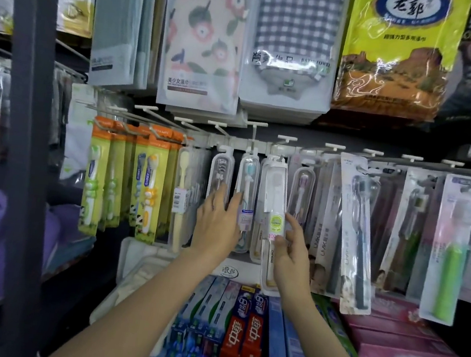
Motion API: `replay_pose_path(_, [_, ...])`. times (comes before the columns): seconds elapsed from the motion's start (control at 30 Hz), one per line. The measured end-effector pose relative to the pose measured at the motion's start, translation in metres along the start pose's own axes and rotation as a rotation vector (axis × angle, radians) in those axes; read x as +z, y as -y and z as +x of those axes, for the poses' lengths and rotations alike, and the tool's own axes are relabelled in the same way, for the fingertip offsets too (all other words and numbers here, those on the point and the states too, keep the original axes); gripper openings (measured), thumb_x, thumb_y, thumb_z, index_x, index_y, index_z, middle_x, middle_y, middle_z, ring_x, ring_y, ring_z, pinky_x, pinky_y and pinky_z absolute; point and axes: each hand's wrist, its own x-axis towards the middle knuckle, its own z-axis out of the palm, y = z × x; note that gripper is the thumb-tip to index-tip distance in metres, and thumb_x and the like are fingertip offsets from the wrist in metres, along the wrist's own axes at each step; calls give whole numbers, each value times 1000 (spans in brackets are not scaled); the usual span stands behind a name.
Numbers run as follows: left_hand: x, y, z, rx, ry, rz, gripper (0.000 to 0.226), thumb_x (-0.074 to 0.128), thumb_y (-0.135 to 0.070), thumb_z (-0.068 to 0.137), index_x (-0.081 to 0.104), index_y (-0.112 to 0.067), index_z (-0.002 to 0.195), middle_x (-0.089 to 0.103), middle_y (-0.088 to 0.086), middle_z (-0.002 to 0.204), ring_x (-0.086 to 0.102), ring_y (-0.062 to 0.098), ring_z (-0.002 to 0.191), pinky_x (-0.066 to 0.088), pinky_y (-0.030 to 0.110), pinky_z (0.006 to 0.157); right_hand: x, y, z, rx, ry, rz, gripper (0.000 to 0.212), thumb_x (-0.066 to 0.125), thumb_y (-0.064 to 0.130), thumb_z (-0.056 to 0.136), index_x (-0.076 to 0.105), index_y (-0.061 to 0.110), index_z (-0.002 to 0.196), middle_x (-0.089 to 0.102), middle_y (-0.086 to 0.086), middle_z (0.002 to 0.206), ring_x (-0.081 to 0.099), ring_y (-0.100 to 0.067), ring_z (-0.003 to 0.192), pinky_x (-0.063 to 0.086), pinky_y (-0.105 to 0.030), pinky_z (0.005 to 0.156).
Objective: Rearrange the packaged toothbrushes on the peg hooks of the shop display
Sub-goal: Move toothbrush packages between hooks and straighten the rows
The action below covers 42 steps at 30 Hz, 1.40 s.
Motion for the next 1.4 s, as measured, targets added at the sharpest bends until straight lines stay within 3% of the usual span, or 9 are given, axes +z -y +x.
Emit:
replay_pose_path(0.17, [-3, -1, -5, -14, -2, -4, 64, 49, -16, 92, 15, -18, 146, 5, 10, 154, 12, 27, 140, 18, 38, 111, 5, 9, 24, 93, 33, -59, 43, 37, 8, 98, 34, 19, 140, 44, -2, 138, 46, -12, 114, 37, -25, 94])
replay_pose_path(0.33, [8, 3, -21, 25, 7, -13, 61, 45, -18, 94, 14, -20, 146, 6, 9, 153, 13, 27, 139, 18, 39, 111, 6, 8, 59, 105, -54, -354, 43, 42, 4, 94, 37, 6, 137, 30, -17, 138, 45, -30, 116, 39, -35, 100])
replay_pose_path(0.5, [17, 14, -27, 30, 20, -45, 62, 43, -14, 94, 11, -19, 147, 6, 10, 153, 10, 28, 140, 16, 38, 113, 9, 4, 82, 220, -184, -422, 60, 47, 1, 91, 16, -3, 142, 25, -23, 144, 36, -36, 128, 33, -42, 107])
replay_pose_path(0.57, [19, 17, -29, 50, 8, -44, 62, 50, -9, 89, 24, -13, 145, 16, 14, 151, 21, 35, 137, 24, 43, 110, 10, -2, 93, 294, -186, -416, 67, 51, 3, 90, 11, -2, 144, 27, -22, 145, 37, -36, 129, 35, -41, 107])
replay_pose_path(0.63, [25, 23, -30, 87, -11, -58, 66, 69, 1, 72, 45, -7, 134, 39, 21, 139, 45, 43, 121, 42, 49, 95, 12, -7, 100, 336, -220, -414, 69, 53, 6, 90, 11, 1, 145, 31, -21, 145, 38, -36, 130, 35, -45, 107])
replay_pose_path(0.7, [31, 29, -30, 81, -10, -68, 68, 76, 3, 61, 53, -4, 124, 49, 24, 130, 54, 44, 109, 48, 51, 84, 13, -10, 104, 349, -256, -409, 70, 53, 7, 90, 11, 4, 145, 35, -21, 143, 40, -36, 130, 37, -48, 105])
replay_pose_path(0.9, [23, 28, -32, 61, 1, -81, 58, 47, -9, 90, 26, -12, 144, 15, 13, 151, 18, 31, 137, 22, 42, 110, 20, -4, 95, 291, -259, -495, 63, 53, 7, 90, 16, -1, 141, 30, -21, 144, 43, -37, 125, 42, -41, 97])
replay_pose_path(1.13, [17, 17, -27, 81, -12, -135, 59, 47, -8, 90, 25, -11, 144, 13, 15, 152, 13, 33, 138, 21, 44, 113, 13, 4, 76, 180, -261, -535, 58, 59, 13, 89, 26, -5, 134, 36, -20, 135, 46, -34, 117, 44, -37, 90])
replay_pose_path(1.4, [7, 13, -36, 79, -25, -141, 58, 46, -10, 90, 25, -14, 144, 12, 12, 152, 12, 31, 139, 18, 41, 113, 9, 13, 61, 186, -255, -336, 48, 57, 3, 89, 32, -5, 129, 40, -21, 131, 46, -32, 119, 41, -35, 98])
